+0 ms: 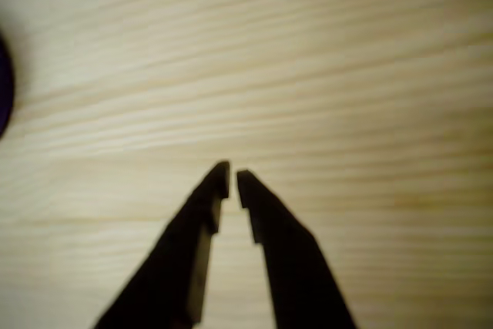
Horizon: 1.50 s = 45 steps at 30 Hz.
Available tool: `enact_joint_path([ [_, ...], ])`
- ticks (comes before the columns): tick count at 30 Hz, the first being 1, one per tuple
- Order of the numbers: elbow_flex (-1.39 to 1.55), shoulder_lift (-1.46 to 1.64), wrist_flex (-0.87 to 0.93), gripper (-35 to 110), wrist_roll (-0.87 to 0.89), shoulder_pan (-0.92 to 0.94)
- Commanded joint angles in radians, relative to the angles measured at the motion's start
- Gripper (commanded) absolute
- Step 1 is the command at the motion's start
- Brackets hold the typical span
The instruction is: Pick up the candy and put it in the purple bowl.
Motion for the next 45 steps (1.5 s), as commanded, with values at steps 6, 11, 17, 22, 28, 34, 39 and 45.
enact_joint_path([
  [6,0.118,0.146,0.017,0,0.017,0.026],
  [11,0.118,0.087,-0.014,0,0.074,0.040],
  [17,0.120,0.140,0.060,0,0.005,0.035],
  [22,0.120,0.147,-0.003,0,-0.459,0.000],
  [28,0.120,0.147,0.031,0,-0.428,0.069],
  [34,0.120,0.147,0.031,0,-0.423,0.075],
  [39,0.120,0.147,0.031,0,-0.425,0.075],
  [45,0.120,0.147,0.031,0,-0.425,0.075],
])
